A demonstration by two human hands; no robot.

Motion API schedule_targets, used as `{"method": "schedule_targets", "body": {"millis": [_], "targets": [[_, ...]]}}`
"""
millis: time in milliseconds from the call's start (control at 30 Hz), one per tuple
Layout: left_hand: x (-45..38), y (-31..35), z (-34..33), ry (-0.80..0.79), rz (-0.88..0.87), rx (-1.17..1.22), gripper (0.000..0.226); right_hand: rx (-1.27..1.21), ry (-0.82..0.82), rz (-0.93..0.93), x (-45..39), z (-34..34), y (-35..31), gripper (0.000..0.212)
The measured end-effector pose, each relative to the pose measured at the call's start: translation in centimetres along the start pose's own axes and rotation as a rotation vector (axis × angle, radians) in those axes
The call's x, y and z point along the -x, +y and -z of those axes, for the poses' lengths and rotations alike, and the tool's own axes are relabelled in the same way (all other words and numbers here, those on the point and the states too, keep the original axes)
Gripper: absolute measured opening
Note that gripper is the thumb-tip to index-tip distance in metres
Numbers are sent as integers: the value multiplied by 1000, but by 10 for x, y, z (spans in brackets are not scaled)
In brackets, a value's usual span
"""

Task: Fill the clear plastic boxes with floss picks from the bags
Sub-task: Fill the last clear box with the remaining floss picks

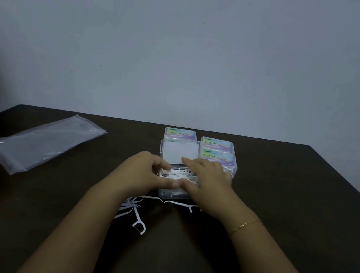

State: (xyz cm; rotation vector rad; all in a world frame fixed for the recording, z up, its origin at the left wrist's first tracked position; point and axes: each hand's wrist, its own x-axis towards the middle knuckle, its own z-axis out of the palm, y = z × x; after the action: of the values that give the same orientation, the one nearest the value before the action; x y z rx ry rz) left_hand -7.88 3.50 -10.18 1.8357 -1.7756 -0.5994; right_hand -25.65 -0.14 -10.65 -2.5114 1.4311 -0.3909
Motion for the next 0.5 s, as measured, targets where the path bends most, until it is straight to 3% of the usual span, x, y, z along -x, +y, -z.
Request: {"method": "schedule_targets", "body": {"millis": [67,367,500], "targets": [[-2,-3,-1,-6,-10,-19,47,8,-21,-8,0,0,1,57],[-5,-5,-8,-33,-27,-57,35,-1,8,-56,-6,5,8,40],[-5,-4,-8,45,-15,6,39,38,1,-55,-7,9,8,38]]}}
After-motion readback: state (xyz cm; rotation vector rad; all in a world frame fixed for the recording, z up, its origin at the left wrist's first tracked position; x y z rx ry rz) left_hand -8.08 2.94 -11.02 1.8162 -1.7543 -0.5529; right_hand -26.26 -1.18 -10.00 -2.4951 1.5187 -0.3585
